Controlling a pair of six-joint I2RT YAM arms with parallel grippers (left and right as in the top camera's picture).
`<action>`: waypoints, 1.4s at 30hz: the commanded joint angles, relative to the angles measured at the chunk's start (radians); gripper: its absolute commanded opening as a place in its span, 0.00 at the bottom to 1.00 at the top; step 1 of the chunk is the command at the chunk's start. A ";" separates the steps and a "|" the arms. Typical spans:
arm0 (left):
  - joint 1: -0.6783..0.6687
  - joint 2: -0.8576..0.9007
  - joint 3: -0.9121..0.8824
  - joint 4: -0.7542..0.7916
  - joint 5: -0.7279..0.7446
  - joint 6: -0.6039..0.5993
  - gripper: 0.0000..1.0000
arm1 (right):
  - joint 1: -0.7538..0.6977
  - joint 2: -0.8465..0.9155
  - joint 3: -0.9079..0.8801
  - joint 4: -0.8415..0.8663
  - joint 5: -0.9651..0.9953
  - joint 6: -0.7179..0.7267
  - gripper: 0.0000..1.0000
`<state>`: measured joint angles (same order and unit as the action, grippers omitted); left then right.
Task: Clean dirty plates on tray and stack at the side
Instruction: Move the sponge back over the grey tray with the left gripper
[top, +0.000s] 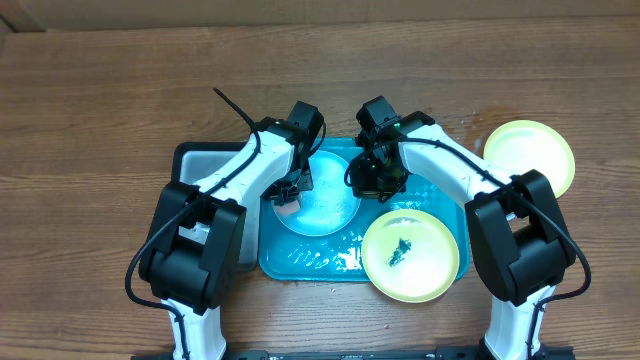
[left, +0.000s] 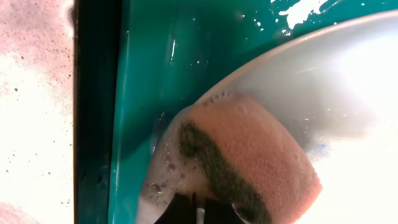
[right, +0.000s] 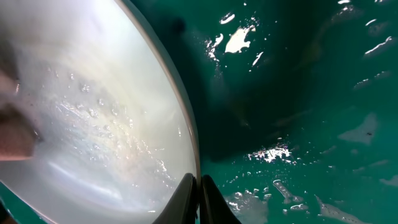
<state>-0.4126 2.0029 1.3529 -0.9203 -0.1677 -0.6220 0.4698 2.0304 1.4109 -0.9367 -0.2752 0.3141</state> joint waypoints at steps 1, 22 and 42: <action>0.013 0.060 -0.028 0.038 0.099 0.077 0.04 | -0.014 0.003 -0.004 -0.018 0.047 -0.003 0.04; -0.029 0.152 -0.028 0.380 0.804 0.016 0.04 | -0.014 0.003 -0.004 -0.022 0.047 -0.003 0.04; 0.032 0.121 0.299 -0.275 -0.043 0.106 0.04 | -0.014 0.003 -0.004 -0.016 0.047 -0.003 0.04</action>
<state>-0.3584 2.1063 1.6047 -1.1801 -0.0402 -0.5396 0.4698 2.0300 1.4109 -0.9550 -0.2615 0.3134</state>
